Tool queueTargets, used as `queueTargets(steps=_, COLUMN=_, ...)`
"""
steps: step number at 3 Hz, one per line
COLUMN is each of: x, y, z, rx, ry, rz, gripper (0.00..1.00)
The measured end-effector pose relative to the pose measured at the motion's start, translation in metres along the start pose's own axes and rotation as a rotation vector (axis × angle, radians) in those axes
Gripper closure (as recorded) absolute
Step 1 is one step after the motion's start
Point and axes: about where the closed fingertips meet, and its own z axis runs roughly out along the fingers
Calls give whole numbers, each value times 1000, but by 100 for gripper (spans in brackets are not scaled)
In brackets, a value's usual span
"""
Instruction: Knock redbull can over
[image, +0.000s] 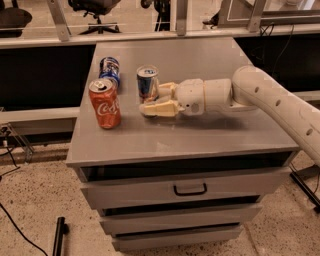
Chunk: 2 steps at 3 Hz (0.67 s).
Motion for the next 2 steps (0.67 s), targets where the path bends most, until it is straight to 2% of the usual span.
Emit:
queueTargets(steps=1, x=-1, y=1, z=3, rx=-5, ry=-1, rz=-1, gripper=70)
queueTargets(steps=2, x=-1, y=2, z=4, rx=-8, ry=-2, rz=-1, gripper=73)
